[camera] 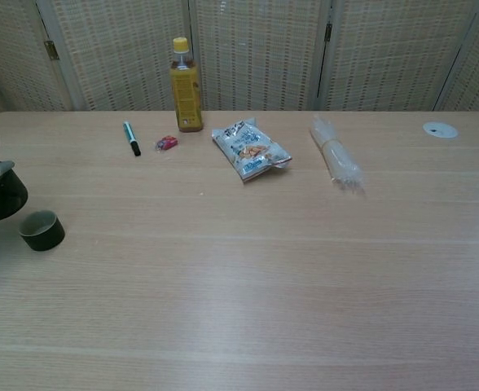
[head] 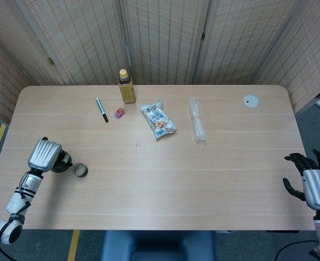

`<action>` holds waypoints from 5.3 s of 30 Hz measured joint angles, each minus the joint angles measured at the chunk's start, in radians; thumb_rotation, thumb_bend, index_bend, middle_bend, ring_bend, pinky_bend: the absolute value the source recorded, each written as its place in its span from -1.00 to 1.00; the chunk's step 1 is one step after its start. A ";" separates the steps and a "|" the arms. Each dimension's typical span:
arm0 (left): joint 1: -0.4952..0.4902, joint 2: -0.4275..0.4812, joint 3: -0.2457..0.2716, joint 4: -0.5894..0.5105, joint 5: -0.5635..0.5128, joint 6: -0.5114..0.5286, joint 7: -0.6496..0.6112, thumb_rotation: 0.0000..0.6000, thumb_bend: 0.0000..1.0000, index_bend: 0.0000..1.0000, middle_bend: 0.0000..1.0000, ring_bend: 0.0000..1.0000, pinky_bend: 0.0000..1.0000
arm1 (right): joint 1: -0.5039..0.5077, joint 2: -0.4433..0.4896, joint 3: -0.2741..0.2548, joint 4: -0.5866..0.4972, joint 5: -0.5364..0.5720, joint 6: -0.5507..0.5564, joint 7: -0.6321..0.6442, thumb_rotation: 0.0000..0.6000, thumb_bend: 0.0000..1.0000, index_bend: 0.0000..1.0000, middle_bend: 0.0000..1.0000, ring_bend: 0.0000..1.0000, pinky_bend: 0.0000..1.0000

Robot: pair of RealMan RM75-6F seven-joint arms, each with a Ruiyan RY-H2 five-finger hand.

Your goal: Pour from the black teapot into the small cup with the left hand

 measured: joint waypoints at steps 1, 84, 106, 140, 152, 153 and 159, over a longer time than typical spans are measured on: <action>0.001 -0.002 0.000 -0.001 0.000 0.001 0.008 0.41 -0.11 1.00 1.00 0.92 0.08 | 0.000 0.000 0.000 0.001 0.000 0.001 0.001 1.00 -0.28 -0.46 -0.47 -0.43 -0.89; 0.036 -0.054 -0.030 -0.138 -0.047 0.112 0.482 0.56 0.00 1.00 1.00 0.93 0.10 | -0.006 -0.005 -0.006 0.027 0.000 -0.005 0.036 1.00 -0.28 -0.46 -0.47 -0.42 -0.89; 0.038 -0.054 -0.036 -0.140 -0.054 0.114 0.492 0.64 0.00 1.00 1.00 0.93 0.10 | -0.007 -0.005 -0.006 0.030 0.000 -0.003 0.040 1.00 -0.28 -0.46 -0.47 -0.41 -0.89; 0.038 -0.064 -0.037 -0.122 -0.063 0.111 0.489 0.70 0.00 1.00 1.00 0.94 0.11 | -0.006 -0.005 -0.007 0.030 0.000 -0.006 0.040 1.00 -0.28 -0.46 -0.47 -0.40 -0.89; 0.038 -0.063 -0.039 -0.127 -0.069 0.108 0.491 0.70 0.00 1.00 1.00 0.94 0.11 | -0.008 -0.006 -0.007 0.033 0.000 -0.004 0.044 1.00 -0.28 -0.46 -0.47 -0.41 -0.89; 0.038 -0.063 -0.039 -0.127 -0.068 0.108 0.491 0.70 0.00 1.00 1.00 0.94 0.11 | -0.008 -0.006 -0.007 0.033 0.000 -0.005 0.044 1.00 -0.28 -0.46 -0.47 -0.41 -0.89; 0.037 -0.062 -0.040 -0.134 -0.071 0.101 0.476 0.70 0.00 1.00 1.00 0.93 0.11 | -0.008 -0.006 -0.006 0.033 0.001 -0.004 0.044 1.00 -0.28 -0.46 -0.47 -0.41 -0.89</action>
